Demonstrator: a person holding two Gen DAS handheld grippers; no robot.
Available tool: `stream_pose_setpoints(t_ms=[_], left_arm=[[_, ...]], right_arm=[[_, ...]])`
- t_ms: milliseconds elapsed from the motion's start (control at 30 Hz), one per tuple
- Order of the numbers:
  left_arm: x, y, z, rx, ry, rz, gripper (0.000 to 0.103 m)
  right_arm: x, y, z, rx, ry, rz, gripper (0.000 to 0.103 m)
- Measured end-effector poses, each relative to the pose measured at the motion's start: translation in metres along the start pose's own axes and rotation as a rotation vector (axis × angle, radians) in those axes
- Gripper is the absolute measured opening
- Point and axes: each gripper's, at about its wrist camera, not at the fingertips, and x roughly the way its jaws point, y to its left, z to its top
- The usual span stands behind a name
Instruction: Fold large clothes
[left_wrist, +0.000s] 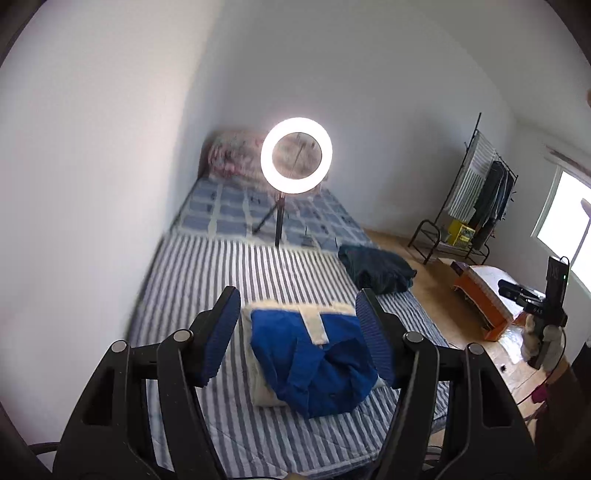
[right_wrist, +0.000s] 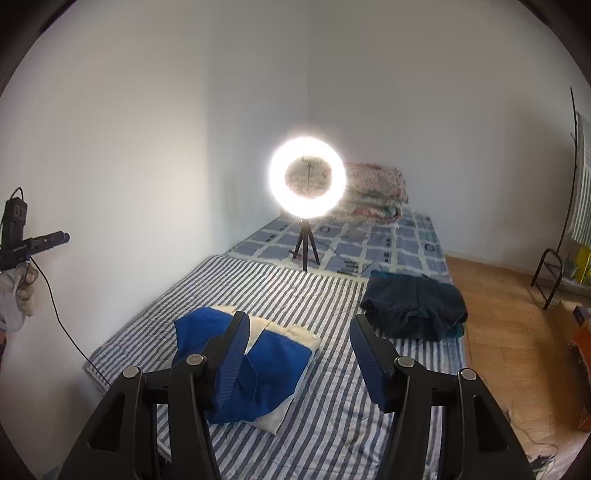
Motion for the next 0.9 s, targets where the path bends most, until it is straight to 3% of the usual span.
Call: stream_pose_setpoints(t_ms=[67, 367, 467, 600, 733, 800, 900], left_arm=[[0.032, 0.013, -0.012, -0.030, 0.055, 0.017, 0.067], [0.181, 0.069, -0.069, -0.302, 0.272, -0.053, 0.067], [0.224, 0.077, -0.083, -0.350, 0.322, -0.048, 0.067], [0.264, 0.084, -0.095, -0.378, 0.362, -0.032, 0.067], [0.287, 0.096, -0.101, -0.439, 0.385, -0.048, 0.067], [0.296, 0.103, -0.105, -0.479, 0.387, -0.069, 0.065], [0.309, 0.107, -0.108, -0.496, 0.403, -0.102, 0.046]], right_arm=[[0.019, -0.001, -0.017, 0.017, 0.041, 0.009, 0.061], [0.135, 0.004, -0.107, 0.155, 0.262, 0.124, 0.061], [0.174, 0.008, -0.135, 0.192, 0.335, 0.155, 0.061], [0.220, 0.004, -0.167, 0.294, 0.410, 0.205, 0.061], [0.248, -0.011, -0.180, 0.427, 0.417, 0.240, 0.061], [0.259, -0.019, -0.185, 0.491, 0.416, 0.266, 0.055], [0.271, -0.025, -0.189, 0.540, 0.428, 0.319, 0.031]])
